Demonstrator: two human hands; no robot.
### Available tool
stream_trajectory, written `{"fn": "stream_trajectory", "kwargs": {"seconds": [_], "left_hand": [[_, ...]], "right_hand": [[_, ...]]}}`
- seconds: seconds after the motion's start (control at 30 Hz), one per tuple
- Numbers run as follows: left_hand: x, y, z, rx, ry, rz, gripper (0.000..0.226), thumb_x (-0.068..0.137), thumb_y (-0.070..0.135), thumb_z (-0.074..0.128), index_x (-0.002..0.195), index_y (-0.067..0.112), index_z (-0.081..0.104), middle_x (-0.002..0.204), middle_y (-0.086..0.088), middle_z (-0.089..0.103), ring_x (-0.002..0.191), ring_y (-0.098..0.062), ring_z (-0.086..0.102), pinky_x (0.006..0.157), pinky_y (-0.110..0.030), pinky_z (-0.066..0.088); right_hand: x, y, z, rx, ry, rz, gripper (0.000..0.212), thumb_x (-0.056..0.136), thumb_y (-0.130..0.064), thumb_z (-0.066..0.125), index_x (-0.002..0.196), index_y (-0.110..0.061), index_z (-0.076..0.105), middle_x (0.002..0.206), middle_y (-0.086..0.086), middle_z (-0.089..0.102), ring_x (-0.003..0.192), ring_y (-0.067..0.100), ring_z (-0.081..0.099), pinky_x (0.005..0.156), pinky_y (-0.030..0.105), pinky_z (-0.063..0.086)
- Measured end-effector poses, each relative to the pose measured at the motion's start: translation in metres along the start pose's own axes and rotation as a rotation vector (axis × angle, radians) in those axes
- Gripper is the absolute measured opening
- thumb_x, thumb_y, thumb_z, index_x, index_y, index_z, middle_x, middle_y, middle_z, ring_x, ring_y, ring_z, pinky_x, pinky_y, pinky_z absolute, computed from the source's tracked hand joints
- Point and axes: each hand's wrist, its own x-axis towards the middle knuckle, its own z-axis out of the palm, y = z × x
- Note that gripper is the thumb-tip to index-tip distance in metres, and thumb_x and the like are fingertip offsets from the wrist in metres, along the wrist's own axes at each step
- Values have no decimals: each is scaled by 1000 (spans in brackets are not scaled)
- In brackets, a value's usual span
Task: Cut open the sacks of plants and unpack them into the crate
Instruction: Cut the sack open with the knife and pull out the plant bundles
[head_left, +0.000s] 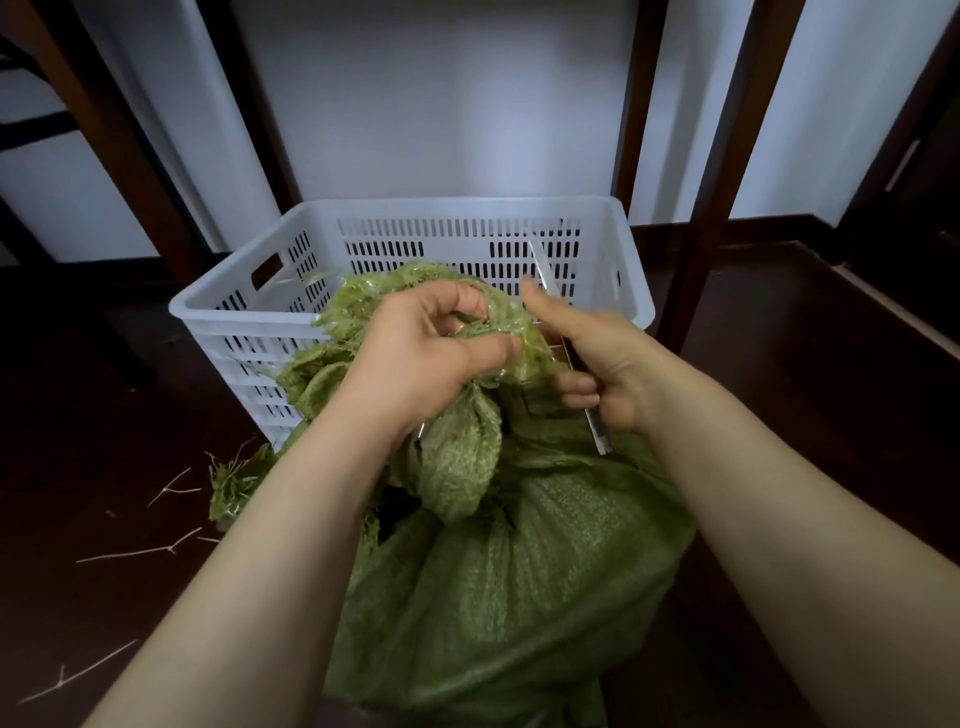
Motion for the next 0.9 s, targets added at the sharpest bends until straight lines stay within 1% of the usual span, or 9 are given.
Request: {"fn": "stream_trajectory", "kwargs": {"seconds": [0.07,0.17,0.33,0.5,0.57,0.63,0.73,0.8,0.9], "left_hand": [[1,-4,2,4,-33,6,32,60,17,83,84,14,62,87,-31,64,71,-36,60,81,-52,52],[2,-10,6,-11,-37,-6,26,73,-6,72,80,13,57,80,-10,66,70,-21,59,77,-42,54],[5,-12,7,49,-15,5,21,70,7,78,85,14,65,92,-19,70,80,-34,67,81,-52,55],[-4,-9,11,147,-112,25,29,72,19,80,97,15,67,96,-19,69,82,-37,65,83,-45,55],[-5,-4,3,72,-124,-46,21,77,25,76,94,15,68,90,-8,70,70,-24,62,71,-24,55],[-7,2,-4,13,-127,-137,22,81,38,68,83,16,71,79,-3,73,64,-21,67,60,-15,53],[-5,-3,1,-135,-26,-261,23,85,30,68,73,10,69,68,-7,72,63,-24,68,66,-30,58],[-1,-10,8,-203,58,-314,21,88,22,66,72,8,67,66,-8,70,65,-24,65,74,-40,57],[5,-18,8,-296,149,-389,20,90,25,64,77,10,69,70,-8,73,73,-26,70,82,-45,56]], "right_hand": [[-2,2,1,139,-110,57,33,67,-42,72,79,-15,58,56,-4,55,27,2,24,30,10,15],[0,4,6,221,-50,48,27,73,-31,73,79,-8,60,46,-3,55,24,1,25,26,10,17],[2,-1,19,272,242,-88,44,73,-11,79,109,4,57,51,6,60,23,5,41,26,11,26],[6,8,20,259,306,-124,31,72,-9,80,97,1,65,75,12,69,51,18,66,45,24,52],[7,5,17,189,262,-170,20,74,-12,79,87,-4,66,78,12,71,62,22,68,59,32,59],[2,1,14,109,187,-199,15,78,-20,76,80,-9,66,71,8,72,61,20,68,63,33,59],[-8,-4,13,-156,118,-187,33,85,-45,64,87,-12,64,46,-5,55,36,8,46,36,17,40],[-11,-10,11,-394,167,-209,39,91,-53,50,101,-17,58,59,-1,58,35,7,37,34,17,30],[-17,-23,4,-641,256,-324,21,99,-38,44,103,-19,54,89,4,66,43,11,45,42,23,36]]}}
